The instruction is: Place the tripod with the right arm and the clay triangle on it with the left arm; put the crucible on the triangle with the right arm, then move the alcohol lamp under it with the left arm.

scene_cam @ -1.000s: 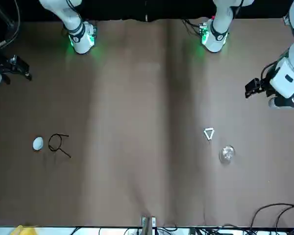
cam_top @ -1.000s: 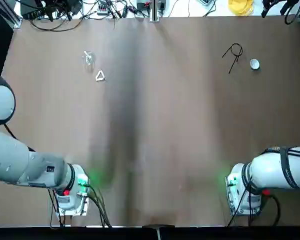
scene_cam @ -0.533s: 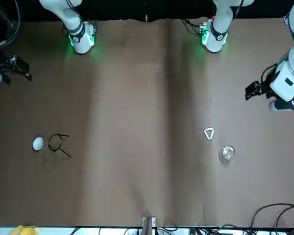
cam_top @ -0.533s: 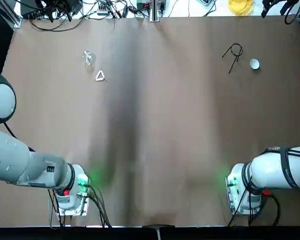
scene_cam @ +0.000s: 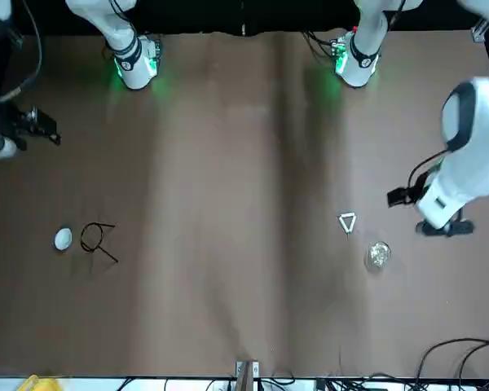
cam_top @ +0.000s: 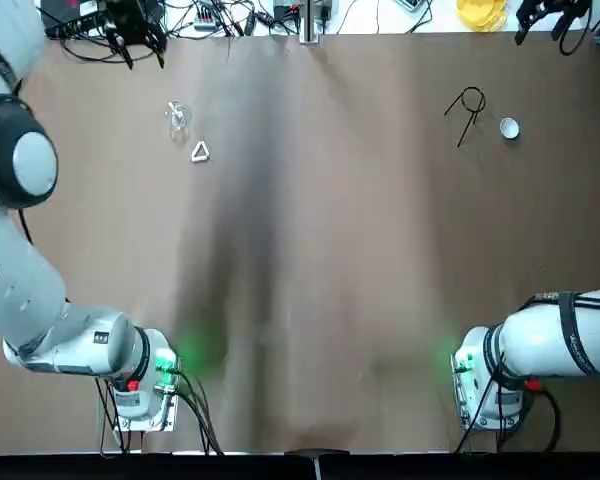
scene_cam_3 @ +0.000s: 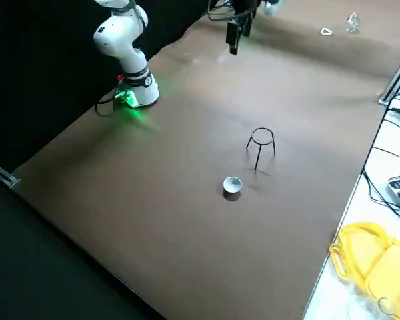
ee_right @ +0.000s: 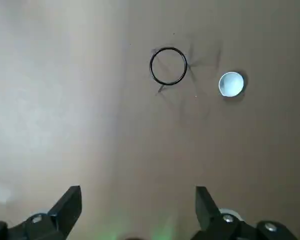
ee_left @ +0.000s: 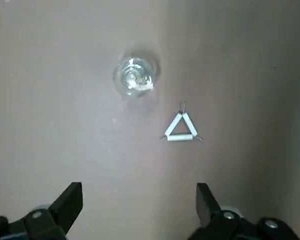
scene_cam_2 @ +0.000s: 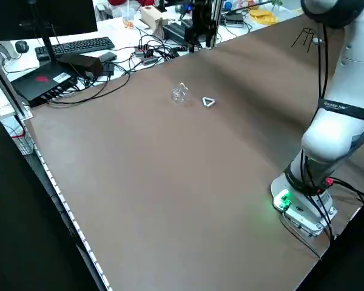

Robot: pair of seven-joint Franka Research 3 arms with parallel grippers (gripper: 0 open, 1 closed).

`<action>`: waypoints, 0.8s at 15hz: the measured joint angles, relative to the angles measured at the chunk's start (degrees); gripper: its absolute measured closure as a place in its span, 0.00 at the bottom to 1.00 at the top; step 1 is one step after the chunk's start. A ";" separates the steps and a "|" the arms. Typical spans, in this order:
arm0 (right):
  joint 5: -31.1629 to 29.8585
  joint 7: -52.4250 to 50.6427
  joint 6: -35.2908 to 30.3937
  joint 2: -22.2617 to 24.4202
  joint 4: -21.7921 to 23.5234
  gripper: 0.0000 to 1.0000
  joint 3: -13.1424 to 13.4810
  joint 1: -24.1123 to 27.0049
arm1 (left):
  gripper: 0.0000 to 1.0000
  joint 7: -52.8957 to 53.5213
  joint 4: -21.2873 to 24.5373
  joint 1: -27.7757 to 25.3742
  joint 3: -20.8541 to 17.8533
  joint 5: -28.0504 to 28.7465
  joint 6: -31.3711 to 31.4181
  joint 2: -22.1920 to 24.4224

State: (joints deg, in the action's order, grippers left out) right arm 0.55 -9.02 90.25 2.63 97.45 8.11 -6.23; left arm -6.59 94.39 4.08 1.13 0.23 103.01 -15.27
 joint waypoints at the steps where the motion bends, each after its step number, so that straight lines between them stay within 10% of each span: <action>1: 0.00 0.03 1.17 -1.32 0.03 0.00 0.05 0.18 | 0.00 0.00 1.02 0.23 0.00 0.00 2.61 -1.60; 12: 0.17 0.52 17.12 -15.94 0.20 0.00 0.20 1.68 | 0.00 0.75 16.14 1.04 2.76 0.32 25.67 -10.43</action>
State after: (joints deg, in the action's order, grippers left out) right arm 0.73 -8.50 107.37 -13.31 97.64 8.31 -4.55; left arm -5.84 110.53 5.12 3.89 0.55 128.68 -25.69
